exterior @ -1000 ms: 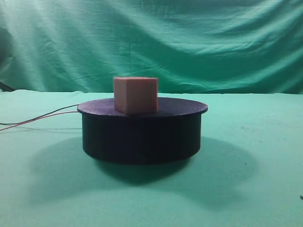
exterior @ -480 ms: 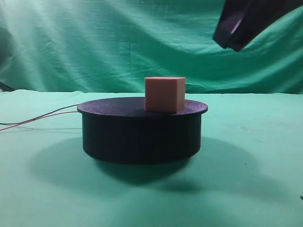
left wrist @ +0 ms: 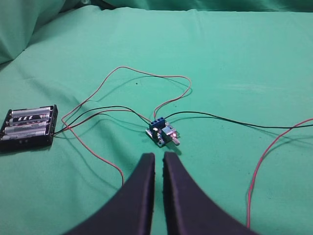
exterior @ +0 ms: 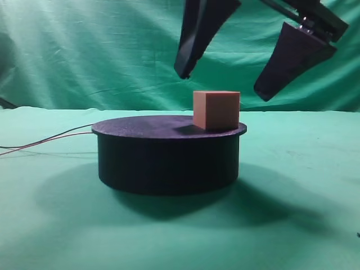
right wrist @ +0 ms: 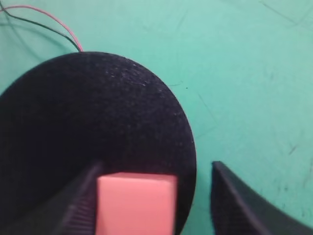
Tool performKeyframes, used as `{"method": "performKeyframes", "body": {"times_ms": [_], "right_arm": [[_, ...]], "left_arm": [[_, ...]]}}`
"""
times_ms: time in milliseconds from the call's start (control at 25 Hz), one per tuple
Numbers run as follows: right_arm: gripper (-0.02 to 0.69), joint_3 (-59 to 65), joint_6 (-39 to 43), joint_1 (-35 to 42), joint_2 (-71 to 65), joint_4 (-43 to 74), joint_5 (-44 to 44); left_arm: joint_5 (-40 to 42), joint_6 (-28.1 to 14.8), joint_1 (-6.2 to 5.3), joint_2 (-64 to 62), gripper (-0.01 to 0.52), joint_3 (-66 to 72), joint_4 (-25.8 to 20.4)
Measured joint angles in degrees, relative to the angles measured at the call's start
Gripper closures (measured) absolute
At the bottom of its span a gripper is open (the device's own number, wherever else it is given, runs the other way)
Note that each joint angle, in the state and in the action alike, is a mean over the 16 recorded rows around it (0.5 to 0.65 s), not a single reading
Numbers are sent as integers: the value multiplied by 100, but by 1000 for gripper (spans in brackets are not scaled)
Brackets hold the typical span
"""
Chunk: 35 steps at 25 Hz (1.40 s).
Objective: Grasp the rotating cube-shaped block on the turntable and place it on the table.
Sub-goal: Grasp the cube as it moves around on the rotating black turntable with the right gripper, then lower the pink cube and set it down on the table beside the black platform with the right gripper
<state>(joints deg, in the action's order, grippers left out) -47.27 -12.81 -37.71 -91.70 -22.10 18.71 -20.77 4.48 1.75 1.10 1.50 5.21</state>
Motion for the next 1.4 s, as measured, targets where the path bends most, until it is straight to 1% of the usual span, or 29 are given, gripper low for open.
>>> {"method": "performKeyframes", "body": {"times_ms": [240,360,640,800,960,1080,1200,1320,1400], "right_arm": [[400,-13,-93,175,231,100,63],[434,12,80,395,576,306,282],[434,466,805,1020,1416,1022,737],[434,902,1222,1305,1545,1405,670],[430,1333,1482,1432,1346,1631,394],[397,1556,1544,1450,1117,1641,178],[340,1606,1561,1451,917,1611,115],[287,1487,1568,1451,832,1590,264],[273,1358,1568,1451,874,1588,461]], "left_arm": [[0,0,0,0,514,0,0],[0,0,0,0,514,0,0],[0,0,0,0,514,0,0],[0,0,0,0,514,0,0],[0,0,0,0,514,0,0],[0,0,0,0,514,0,0],[0,0,0,0,514,0,0],[0,0,0,0,514,0,0],[0,0,0,0,514,0,0]]}}
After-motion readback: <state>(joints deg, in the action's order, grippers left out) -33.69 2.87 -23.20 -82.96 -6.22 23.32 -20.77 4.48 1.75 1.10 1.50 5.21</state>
